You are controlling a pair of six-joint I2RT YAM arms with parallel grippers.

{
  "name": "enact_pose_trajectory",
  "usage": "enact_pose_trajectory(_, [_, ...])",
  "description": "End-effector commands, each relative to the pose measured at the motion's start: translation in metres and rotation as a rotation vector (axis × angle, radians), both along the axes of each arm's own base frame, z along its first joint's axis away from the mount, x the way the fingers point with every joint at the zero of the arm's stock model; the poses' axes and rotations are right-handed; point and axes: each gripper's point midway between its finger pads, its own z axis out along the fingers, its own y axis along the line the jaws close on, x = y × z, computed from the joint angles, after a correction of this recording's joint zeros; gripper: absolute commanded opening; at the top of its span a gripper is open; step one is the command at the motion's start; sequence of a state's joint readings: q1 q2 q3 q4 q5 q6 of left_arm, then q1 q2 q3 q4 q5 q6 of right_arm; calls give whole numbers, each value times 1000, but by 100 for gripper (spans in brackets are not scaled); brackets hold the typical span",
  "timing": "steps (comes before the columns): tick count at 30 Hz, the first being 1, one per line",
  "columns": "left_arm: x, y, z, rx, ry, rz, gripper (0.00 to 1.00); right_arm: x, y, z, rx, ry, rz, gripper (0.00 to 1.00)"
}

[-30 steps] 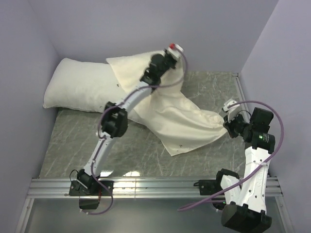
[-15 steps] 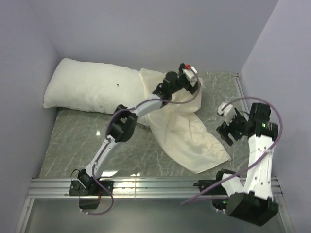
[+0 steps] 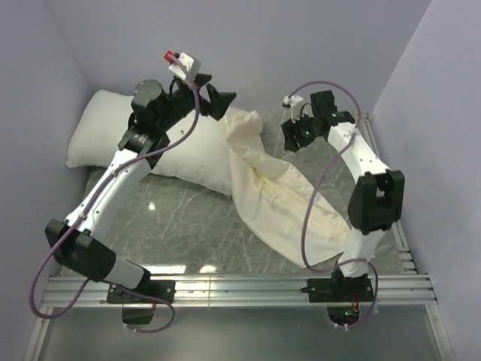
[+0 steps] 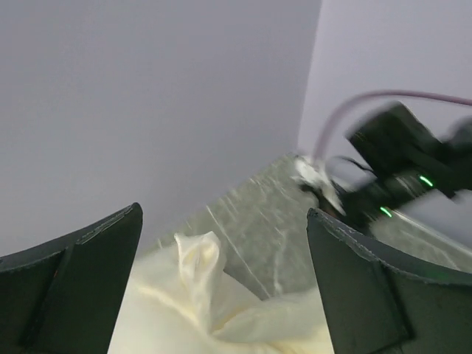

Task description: Put the pillow into the pillowcase

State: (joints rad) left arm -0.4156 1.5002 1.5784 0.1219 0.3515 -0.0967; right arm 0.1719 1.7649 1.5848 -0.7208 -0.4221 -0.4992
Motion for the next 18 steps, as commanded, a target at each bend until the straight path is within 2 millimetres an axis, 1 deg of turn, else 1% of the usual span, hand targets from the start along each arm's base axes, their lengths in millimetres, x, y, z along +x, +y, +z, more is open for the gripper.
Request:
enact_pose_trajectory(1, [-10, -5, -109, 96, 319, -48, 99, 45, 12, 15, 123, 5, -129, 56])
enact_pose_trajectory(2, [-15, -2, -125, 94, 354, -49, 99, 51, 15, 16, 140, -9, -137, 38])
enact_pose_trajectory(3, [-17, 0, -123, 78, 350, -44, 98, 58, 9, 13, 133, -20, -188, 1])
enact_pose_trajectory(4, [-20, 5, -120, 59, 356, -39, 97, 69, 4, 12, 121, -48, -224, 0])
enact_pose_trajectory(5, [-21, 7, -122, 58, 364, -36, 97, 74, -4, 8, 89, -57, -266, 0])
enact_pose_trajectory(6, [-22, 10, -124, 62, 384, -26, 97, 80, -13, 9, 59, -78, -290, 0])
enact_pose_trajectory(7, [-21, 15, -125, 53, 399, -14, 97, 77, -16, 5, 49, -60, -274, 0])
enact_pose_trajectory(8, [-22, 19, -128, 54, 413, -11, 98, 72, -12, 9, 56, -61, -230, 6])
enact_pose_trajectory(9, [-22, 25, -133, 57, 428, 0, 98, 64, -6, 9, 79, -46, -205, 31])
enact_pose_trajectory(10, [-24, 29, -132, 52, 429, 8, 99, 53, 10, 24, 145, -51, -132, 48])
enact_pose_trajectory(11, [-27, 32, -141, 56, 446, 7, 99, 45, 23, 27, 164, -43, -97, 60])
enact_pose_trajectory(12, [-29, 35, -144, 54, 450, 12, 99, 42, 34, 33, 181, -47, -62, 79])
enact_pose_trajectory(13, [-30, 42, -143, 44, 453, 25, 99, 33, 43, 23, 182, 15, -27, 86])
enact_pose_trajectory(14, [-32, 44, -150, 47, 469, 26, 99, 23, 63, 23, 212, 54, 36, 92])
enact_pose_trajectory(15, [-32, 50, -152, 44, 475, 39, 99, 25, 73, 30, 224, 55, 61, 97])
enact_pose_trajectory(16, [-34, 54, -151, 38, 475, 47, 99, 20, 82, 10, 215, 135, 78, 98])
enact_pose_trajectory(17, [-36, 57, -155, 38, 485, 53, 99, 19, 89, 5, 221, 163, 90, 98])
enact_pose_trajectory(18, [-37, 63, -150, 30, 475, 66, 99, 18, 104, -3, 218, 200, 114, 99])
